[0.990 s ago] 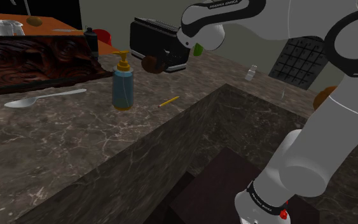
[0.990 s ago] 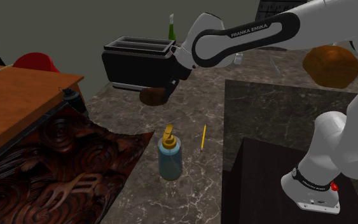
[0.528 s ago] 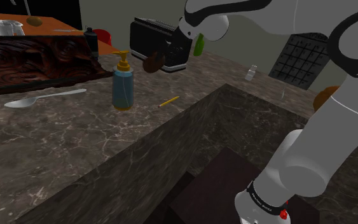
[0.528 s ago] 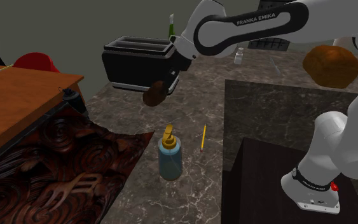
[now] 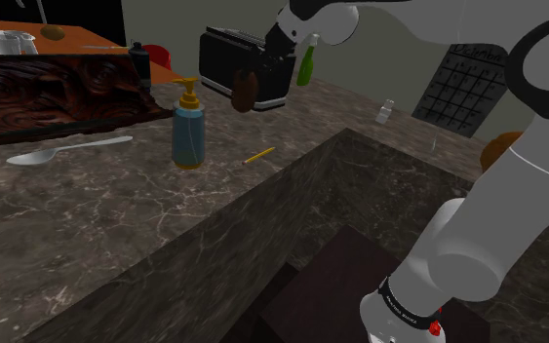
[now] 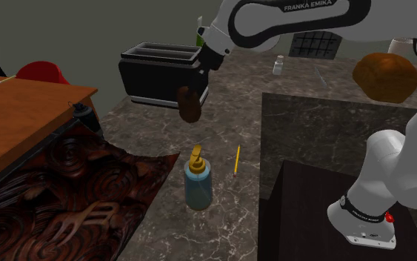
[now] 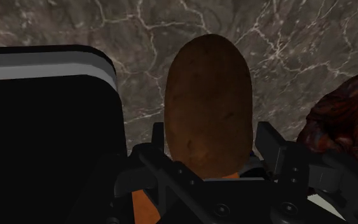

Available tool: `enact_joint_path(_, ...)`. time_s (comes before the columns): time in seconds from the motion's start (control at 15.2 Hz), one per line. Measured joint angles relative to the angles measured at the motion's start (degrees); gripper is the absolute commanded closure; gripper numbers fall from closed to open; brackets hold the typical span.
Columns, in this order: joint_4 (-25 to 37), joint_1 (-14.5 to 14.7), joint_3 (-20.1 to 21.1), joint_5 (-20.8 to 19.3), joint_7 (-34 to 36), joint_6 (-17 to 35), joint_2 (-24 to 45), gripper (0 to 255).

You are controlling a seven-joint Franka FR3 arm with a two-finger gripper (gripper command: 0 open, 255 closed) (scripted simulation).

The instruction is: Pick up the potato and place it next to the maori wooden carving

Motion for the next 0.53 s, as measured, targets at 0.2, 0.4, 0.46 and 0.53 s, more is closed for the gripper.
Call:
enact_joint_path(0.2, 1.9, -0.1, -0.1, -0.6, 0.9, -2.2, -0.4, 255)
enact_joint_path(0.4, 4.4, -0.2, -0.1, -1.0, 1.6, -4.3, 0.0, 255)
enact_joint_path(0.46, 5.2, -0.2, -0.2, -1.1, 1.8, -5.1, -0.1, 255)
enact_joint_path(0.53, 5.6, -0.2, -0.2, -1.2, 2.0, -5.6, -0.2, 255)
